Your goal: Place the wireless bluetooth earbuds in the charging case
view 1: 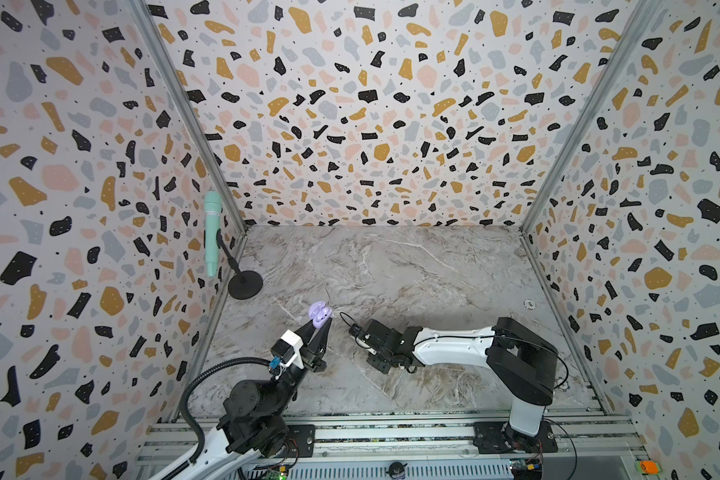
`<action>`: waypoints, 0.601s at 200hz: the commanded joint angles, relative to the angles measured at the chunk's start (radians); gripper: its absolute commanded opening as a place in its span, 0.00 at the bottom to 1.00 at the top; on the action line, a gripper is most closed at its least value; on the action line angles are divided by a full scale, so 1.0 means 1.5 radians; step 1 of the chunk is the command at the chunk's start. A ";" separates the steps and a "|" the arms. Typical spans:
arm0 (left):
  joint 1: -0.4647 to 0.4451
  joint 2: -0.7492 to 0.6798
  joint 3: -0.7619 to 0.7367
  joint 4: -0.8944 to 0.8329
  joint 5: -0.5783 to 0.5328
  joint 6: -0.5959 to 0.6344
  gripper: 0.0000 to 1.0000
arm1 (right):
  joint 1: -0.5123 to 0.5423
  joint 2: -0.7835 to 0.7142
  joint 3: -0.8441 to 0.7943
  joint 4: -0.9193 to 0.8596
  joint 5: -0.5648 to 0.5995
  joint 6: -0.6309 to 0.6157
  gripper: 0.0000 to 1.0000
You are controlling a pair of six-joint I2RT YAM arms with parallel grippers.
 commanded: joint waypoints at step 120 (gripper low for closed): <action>-0.005 -0.005 -0.005 0.019 0.006 0.006 0.00 | 0.001 0.040 0.042 -0.075 -0.001 0.008 0.22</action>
